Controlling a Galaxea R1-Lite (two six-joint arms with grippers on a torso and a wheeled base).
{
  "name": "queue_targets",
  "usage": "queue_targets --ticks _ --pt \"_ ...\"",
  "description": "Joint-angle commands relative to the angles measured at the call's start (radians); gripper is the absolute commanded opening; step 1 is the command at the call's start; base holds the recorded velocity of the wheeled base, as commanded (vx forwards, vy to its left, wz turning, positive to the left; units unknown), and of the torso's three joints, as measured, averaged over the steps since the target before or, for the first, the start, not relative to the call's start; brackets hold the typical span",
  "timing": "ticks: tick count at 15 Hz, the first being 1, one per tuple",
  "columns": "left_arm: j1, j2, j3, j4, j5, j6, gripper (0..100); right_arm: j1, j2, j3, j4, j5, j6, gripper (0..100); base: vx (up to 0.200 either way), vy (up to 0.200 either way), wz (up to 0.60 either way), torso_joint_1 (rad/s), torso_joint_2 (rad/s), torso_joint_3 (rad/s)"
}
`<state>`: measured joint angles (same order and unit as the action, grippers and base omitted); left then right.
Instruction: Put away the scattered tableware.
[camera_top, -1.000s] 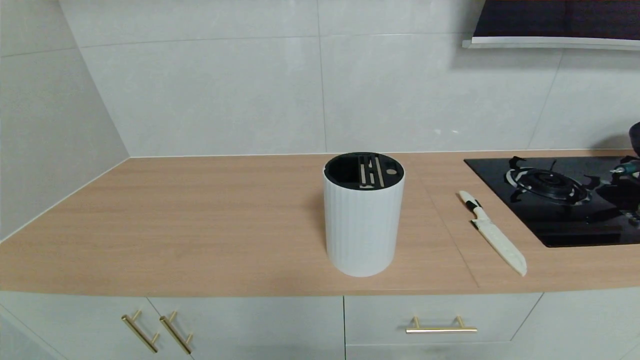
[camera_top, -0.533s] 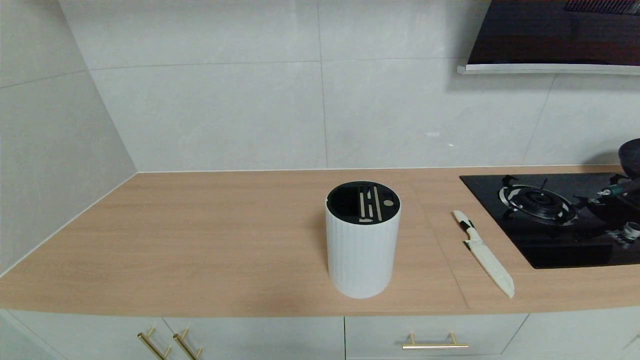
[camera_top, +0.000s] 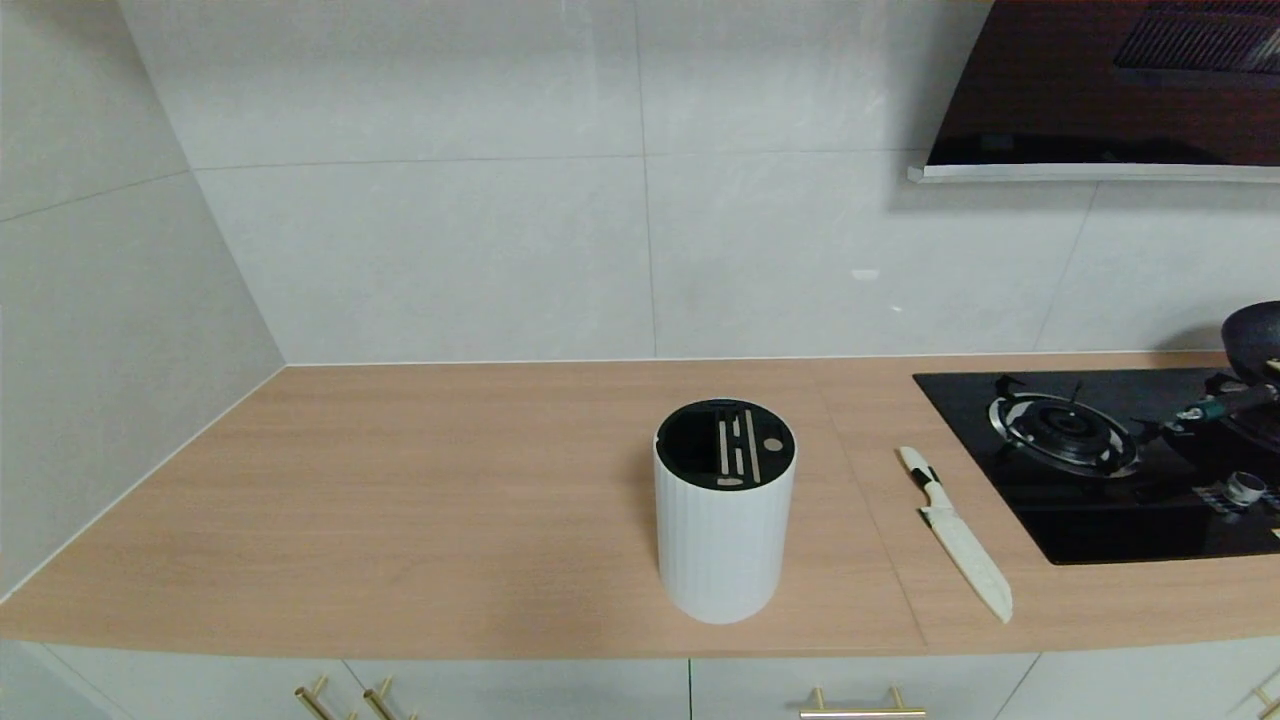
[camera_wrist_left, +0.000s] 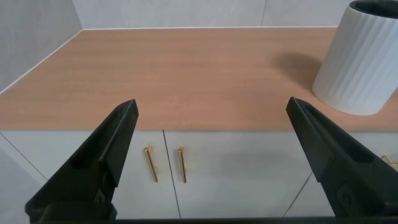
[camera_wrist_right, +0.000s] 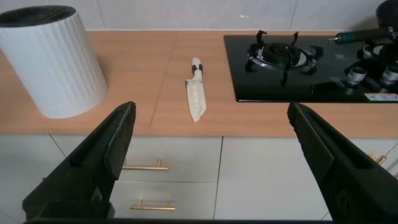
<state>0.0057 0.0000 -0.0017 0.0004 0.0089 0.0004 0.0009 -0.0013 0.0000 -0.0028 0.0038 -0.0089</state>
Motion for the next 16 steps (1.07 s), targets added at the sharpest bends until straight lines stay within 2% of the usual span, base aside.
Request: queue_targets --ticks 1,10,12,16 --pt "0.0 0.0 0.0 0.0 0.0 0.0 100 0.001 0.001 0.0 0.0 0.001 0.0 100 0.0 0.0 0.0 0.0 0.0 0.0" --pt "0.0 0.0 0.0 0.0 0.0 0.0 100 0.001 0.001 0.0 -0.003 -0.005 -0.014 100 0.0 0.0 0.0 0.0 0.0 0.0" --pt "0.0 0.0 0.0 0.0 0.0 0.001 100 0.008 0.086 -0.193 0.001 0.001 0.018 100 0.0 0.0 0.0 0.0 0.0 0.0" --pt "0.0 0.0 0.0 0.0 0.0 0.0 100 0.014 0.471 -0.36 -0.002 0.059 0.02 100 0.0 0.0 0.0 0.0 0.0 0.0"
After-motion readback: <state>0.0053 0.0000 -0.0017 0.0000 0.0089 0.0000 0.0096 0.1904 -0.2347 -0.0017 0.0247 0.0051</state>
